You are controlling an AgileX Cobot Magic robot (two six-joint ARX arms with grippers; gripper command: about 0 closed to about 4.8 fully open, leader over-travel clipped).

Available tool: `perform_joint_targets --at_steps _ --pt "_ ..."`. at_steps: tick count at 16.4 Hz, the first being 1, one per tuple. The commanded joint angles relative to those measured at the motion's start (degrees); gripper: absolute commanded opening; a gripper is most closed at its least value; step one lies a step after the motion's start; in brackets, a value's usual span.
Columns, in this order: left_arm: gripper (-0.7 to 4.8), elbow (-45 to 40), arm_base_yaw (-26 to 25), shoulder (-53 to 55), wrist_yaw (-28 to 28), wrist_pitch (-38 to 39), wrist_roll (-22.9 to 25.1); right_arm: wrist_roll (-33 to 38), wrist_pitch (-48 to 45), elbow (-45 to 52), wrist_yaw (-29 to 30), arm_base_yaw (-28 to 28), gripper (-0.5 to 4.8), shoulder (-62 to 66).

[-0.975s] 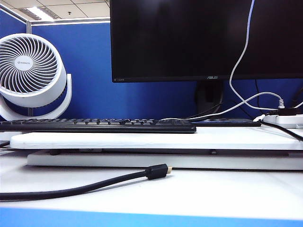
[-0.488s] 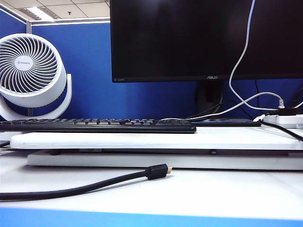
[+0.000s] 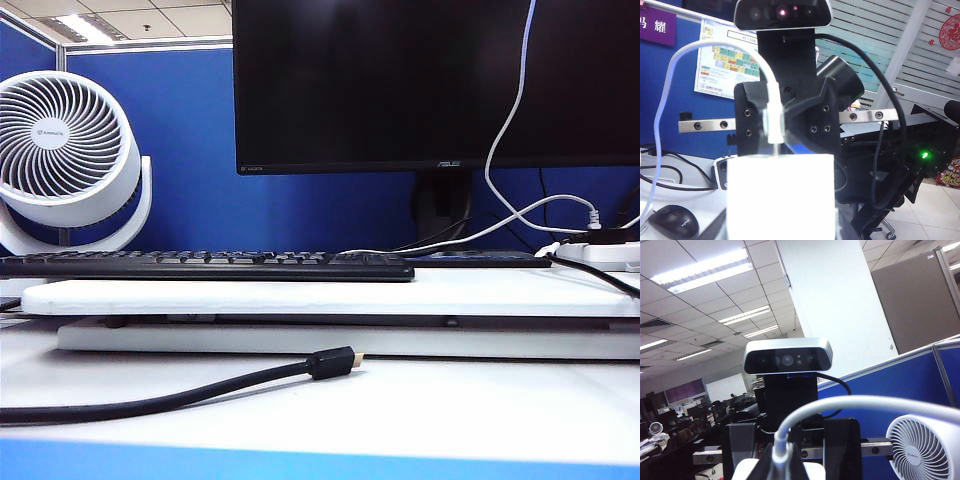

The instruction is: Pick up the Type-C charging cable and the charging base, insert one end of the Type-C charger into the corresponding slot on the base, and finally place the plugged-in charger back on the table.

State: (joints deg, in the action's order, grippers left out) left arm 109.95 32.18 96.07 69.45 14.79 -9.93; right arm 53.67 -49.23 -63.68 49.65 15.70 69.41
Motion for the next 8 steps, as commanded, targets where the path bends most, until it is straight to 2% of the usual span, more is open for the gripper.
perform_joint_targets --at_steps 1,8 --pt "1.11 0.4 0.1 -0.4 0.0 -2.1 0.0 -1.4 -0.3 -0.2 0.0 0.1 -0.06 -0.3" --pt "1.11 0.4 0.1 -0.5 0.1 -5.4 -2.6 -1.6 -0.2 -0.2 -1.1 0.1 -0.06 -0.2"
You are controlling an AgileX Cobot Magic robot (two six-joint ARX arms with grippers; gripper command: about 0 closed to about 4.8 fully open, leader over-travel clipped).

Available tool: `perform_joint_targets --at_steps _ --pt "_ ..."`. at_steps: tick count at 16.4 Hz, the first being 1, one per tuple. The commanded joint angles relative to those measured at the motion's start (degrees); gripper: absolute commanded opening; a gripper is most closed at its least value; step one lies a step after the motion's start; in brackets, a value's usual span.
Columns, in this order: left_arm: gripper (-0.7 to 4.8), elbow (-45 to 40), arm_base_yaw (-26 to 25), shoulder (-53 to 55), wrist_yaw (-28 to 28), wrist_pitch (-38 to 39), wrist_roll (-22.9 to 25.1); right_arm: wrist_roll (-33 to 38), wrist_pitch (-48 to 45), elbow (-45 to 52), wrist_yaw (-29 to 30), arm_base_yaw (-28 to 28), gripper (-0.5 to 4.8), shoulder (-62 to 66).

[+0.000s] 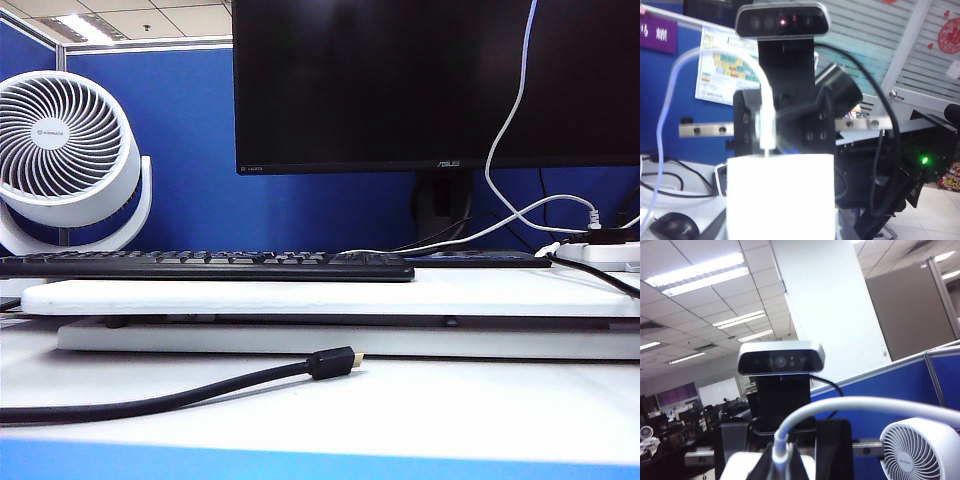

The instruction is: Pick up the Type-C charging cable and the charging base, insert one end of the Type-C charger into the corresponding slot on the base, and finally place the plugged-in charger back on the table.

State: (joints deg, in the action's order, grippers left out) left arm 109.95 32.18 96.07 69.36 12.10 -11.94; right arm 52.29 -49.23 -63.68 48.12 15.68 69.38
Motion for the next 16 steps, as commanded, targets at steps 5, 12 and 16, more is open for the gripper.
perform_joint_targets --at_steps 5,12,16 --pt "1.11 0.4 0.1 -0.4 0.2 -2.3 -0.7 -4.0 4.3 -0.2 4.7 0.2 -0.06 -0.2" --pt "1.11 0.3 0.1 -0.4 0.1 -1.4 -2.1 -3.6 10.2 -0.2 10.6 0.2 -0.06 -0.5" --pt "1.11 0.3 0.0 -0.4 0.0 -1.1 -2.0 -2.8 12.1 -0.2 11.5 0.2 -0.06 -0.6"
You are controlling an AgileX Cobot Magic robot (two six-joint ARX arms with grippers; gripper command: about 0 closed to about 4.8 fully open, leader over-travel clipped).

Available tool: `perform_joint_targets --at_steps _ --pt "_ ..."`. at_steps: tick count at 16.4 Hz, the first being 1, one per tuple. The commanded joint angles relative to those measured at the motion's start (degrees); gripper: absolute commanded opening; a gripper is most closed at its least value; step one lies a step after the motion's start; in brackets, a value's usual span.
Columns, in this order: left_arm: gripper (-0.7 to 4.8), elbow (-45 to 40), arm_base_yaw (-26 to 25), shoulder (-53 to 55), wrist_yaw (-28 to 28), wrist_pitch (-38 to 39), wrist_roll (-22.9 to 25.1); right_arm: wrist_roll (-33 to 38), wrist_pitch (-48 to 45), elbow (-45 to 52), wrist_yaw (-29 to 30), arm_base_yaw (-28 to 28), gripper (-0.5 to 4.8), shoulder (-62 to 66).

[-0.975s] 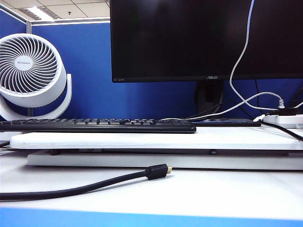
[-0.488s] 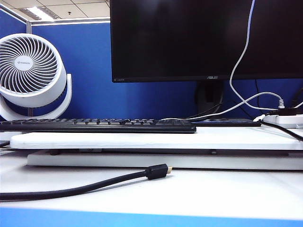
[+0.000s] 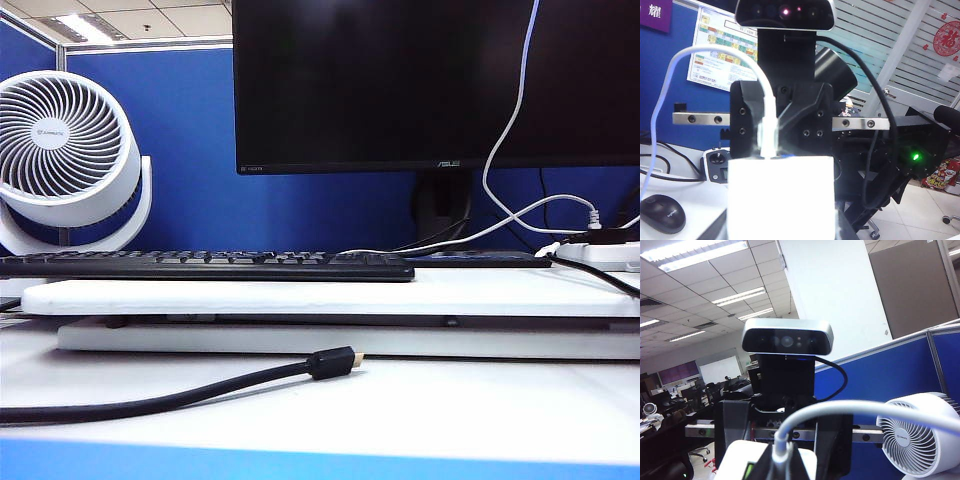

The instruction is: Pick up the Type-C charging cable and the charging base, insert one end of the Type-C charger into the corresponding slot on the base, and finally place the plugged-in charger back on the table.

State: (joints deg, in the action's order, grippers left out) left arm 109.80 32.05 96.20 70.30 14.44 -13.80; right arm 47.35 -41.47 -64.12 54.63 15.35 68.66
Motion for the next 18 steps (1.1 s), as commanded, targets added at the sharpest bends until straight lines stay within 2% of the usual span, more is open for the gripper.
perform_joint_targets --at_steps 1,6,8,10,14,15,16,17,18 --pt "1.11 0.5 0.2 -0.5 -0.9 -3.4 0.0 2.1 4.2 0.3 4.9 0.5 -0.06 0.2" --pt "1.11 0.5 0.2 -0.5 -1.1 -4.3 0.3 1.1 2.2 0.3 3.4 0.7 -0.06 0.0" --pt "1.11 0.5 0.2 -0.5 -1.1 -4.6 0.3 0.1 2.3 0.3 4.5 2.2 -0.06 -0.2" --pt "1.11 0.5 0.2 -0.5 -2.0 -5.3 0.3 -2.8 5.3 0.3 4.9 4.9 -0.06 -0.1" --pt "1.11 0.5 0.2 -0.5 -2.1 -5.2 0.2 -3.7 7.1 0.3 4.9 4.8 -0.06 -0.2" --pt "1.11 0.5 0.2 -0.5 -2.1 -5.2 0.2 -3.7 7.0 0.3 4.9 4.7 0.59 -0.2" --pt "1.11 0.5 0.2 -0.5 -2.0 -5.2 0.2 -3.6 7.0 0.3 4.8 4.7 1.6 -0.2" --pt "1.11 0.5 0.2 -0.5 -1.9 -5.2 0.2 -2.9 7.2 0.3 4.0 4.7 2.9 -0.2" --pt "1.11 0.5 0.2 -0.5 -1.9 -5.2 0.2 -2.7 7.1 0.3 3.8 4.7 3.23 -0.2"
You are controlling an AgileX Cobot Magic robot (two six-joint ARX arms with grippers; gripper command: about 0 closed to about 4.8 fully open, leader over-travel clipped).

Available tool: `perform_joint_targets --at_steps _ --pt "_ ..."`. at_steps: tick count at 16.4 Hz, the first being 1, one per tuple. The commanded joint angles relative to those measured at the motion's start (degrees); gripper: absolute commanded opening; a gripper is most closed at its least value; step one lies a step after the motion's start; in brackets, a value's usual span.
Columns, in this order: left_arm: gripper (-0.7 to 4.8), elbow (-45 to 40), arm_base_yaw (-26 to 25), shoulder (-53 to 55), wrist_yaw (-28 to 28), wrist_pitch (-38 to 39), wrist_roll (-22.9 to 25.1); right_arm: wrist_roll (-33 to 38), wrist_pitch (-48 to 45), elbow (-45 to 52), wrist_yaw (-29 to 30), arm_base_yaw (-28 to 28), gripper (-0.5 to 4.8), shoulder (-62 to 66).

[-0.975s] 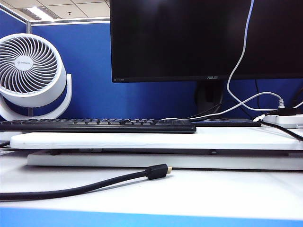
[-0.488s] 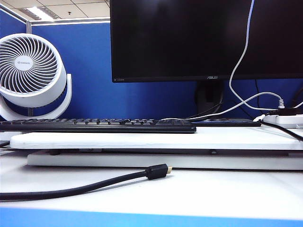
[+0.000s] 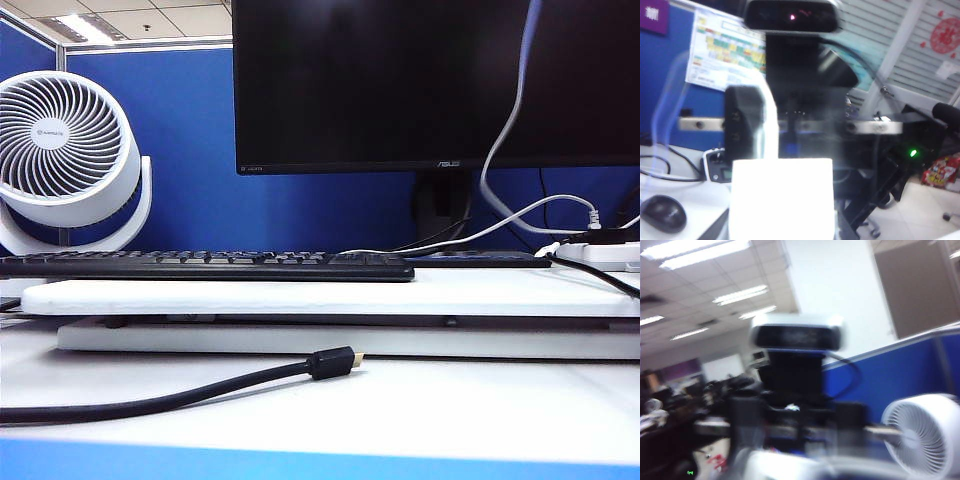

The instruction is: Pick up the Type-C charging cable and the charging base, insert one end of the Type-C charger into the corresponding slot on the base, and finally place the plugged-in charger back on the table.

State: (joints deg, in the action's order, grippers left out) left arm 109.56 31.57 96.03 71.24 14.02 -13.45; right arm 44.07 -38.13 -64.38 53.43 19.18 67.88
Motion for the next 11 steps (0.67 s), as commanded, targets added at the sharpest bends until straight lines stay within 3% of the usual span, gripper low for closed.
perform_joint_targets --at_steps 1,2,3,11 --pt "1.11 0.7 0.7 -0.4 -2.9 -4.7 -0.2 0.6 3.8 0.6 4.7 0.9 3.4 0.6" --pt "1.11 0.7 0.7 -0.4 -2.8 -4.7 -0.2 0.6 3.8 0.6 4.5 0.8 3.66 0.5" --pt "1.1 0.7 0.7 -0.4 -2.9 -4.7 -0.1 0.9 4.1 0.6 3.5 -0.9 4.23 0.3" --pt "1.1 0.7 0.7 -0.3 -3.6 -4.6 1.2 0.9 9.2 0.6 4.0 -7.3 4.23 -1.5"
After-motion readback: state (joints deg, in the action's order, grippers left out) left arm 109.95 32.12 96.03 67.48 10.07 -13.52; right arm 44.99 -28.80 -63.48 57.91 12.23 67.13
